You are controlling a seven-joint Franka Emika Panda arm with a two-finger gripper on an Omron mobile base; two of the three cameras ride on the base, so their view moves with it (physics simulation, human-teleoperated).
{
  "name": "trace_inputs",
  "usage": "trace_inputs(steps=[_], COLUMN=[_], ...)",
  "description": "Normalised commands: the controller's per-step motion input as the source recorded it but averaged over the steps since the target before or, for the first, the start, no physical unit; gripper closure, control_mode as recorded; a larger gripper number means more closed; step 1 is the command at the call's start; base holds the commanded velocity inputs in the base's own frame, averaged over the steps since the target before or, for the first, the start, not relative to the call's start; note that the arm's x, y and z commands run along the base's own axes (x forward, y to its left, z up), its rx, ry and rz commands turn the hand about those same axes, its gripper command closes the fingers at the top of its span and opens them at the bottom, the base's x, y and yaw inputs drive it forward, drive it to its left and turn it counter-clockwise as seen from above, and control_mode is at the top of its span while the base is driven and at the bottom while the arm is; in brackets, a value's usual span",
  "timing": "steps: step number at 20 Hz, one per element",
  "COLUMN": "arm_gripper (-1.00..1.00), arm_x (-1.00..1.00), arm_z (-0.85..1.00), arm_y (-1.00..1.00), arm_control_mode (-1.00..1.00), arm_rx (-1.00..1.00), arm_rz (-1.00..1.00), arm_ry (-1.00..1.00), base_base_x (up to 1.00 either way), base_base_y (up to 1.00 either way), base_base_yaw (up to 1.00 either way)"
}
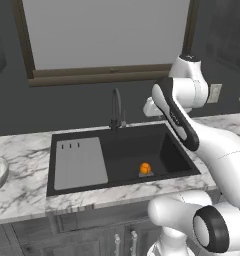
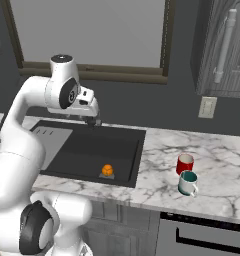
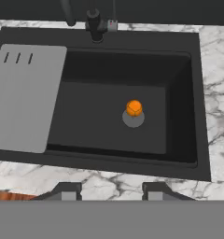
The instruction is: Clear the mugs and bowl far away from the sink.
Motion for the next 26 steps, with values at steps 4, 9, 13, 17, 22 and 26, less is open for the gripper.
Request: trace_inputs(steps=[4,9,13,17,22,26], arm_gripper=[-1.00,-1.00,-1.00,-1.00,-1.00,-1.00], arm_x=[-0.21,-0.51,-0.39,-0.21,-0.12,-0.16], arm_z=[0.00,0.00,-0.01,-0.04,-0.14,-0.24], arm_y=[-0.02,-0.21,-0.19,-0.18,-0.30,-0.28], arm_control_mode=[-1.00,-1.00,-1.00,-1.00,-1.00,-1.00], arm_rx=[0.00,0.00,0.00,0.00,0.00,0.00], arm_rz=[0.00,0.00,0.00,0.00,0.00,0.00], arm_ry=[0.00,-0.02,-0.04,0.00,0.02,0.01], base_base_x=[0.00,0.00,0.00,0.00,0.00,0.00], base_base_y=[0.00,0.00,0.00,0.00,0.00,0.00], base_base_yaw=[0.00,0.00,0.00,0.00,0.00,0.00])
